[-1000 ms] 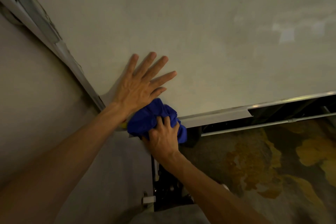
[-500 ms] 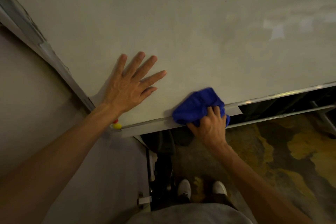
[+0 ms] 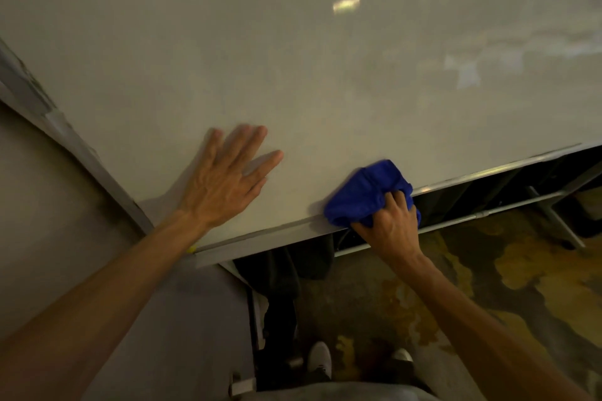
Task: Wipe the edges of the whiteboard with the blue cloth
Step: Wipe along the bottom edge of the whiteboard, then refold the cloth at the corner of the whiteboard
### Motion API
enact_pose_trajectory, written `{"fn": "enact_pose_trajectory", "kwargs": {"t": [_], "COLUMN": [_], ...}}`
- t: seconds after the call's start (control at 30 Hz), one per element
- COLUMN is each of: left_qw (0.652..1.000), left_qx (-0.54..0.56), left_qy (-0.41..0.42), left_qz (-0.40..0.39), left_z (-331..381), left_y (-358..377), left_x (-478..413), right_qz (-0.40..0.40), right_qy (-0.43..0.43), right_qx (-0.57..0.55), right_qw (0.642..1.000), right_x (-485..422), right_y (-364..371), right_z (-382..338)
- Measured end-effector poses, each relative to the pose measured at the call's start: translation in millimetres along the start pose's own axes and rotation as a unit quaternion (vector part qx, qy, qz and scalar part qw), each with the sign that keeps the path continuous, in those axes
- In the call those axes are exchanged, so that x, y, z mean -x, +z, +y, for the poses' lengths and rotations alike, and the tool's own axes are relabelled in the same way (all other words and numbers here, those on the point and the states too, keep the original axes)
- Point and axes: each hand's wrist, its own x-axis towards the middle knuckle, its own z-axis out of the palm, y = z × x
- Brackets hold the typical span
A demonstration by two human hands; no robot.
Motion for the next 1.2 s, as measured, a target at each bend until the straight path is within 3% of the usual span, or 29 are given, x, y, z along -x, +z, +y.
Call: {"fn": "enact_pose_trajectory", "kwargs": {"t": [0.27, 0.47, 0.57, 0.67, 0.73, 1.03, 1.2], "left_qw": [0.994, 0.969, 0.948, 0.872, 0.842, 0.797, 0.796], "left_qx": [0.095, 0.239, 0.264, 0.295, 0.289, 0.329, 0.335], "left_qy": [0.045, 0.053, 0.070, 0.136, 0.176, 0.273, 0.321], "left_qz": [0.010, -0.023, -0.164, -0.366, -0.419, -0.426, -0.389], "left_z": [78, 158, 193, 228, 254, 362, 426], "left_y": [-7, -39, -60, -70, -72, -68, -53], "left_x": [-94, -217, -290, -352, -389, -538, -626], "right_qz": [0.002, -0.087, -0.118, -0.151, -0.152, -0.111, -0.084], "right_qy": [0.035, 0.089, 0.106, 0.128, 0.147, 0.271, 0.329], "right_qx": [0.057, 0.108, 0.128, 0.126, 0.123, 0.080, 0.065], "right_qw": [0.998, 0.986, 0.979, 0.972, 0.970, 0.953, 0.938], "right_x": [-20, -49, -57, -58, -55, -35, -35], "right_y": [-42, -120, -166, -214, -242, -332, -363], "right_z": [57, 139, 184, 224, 251, 383, 471]}}
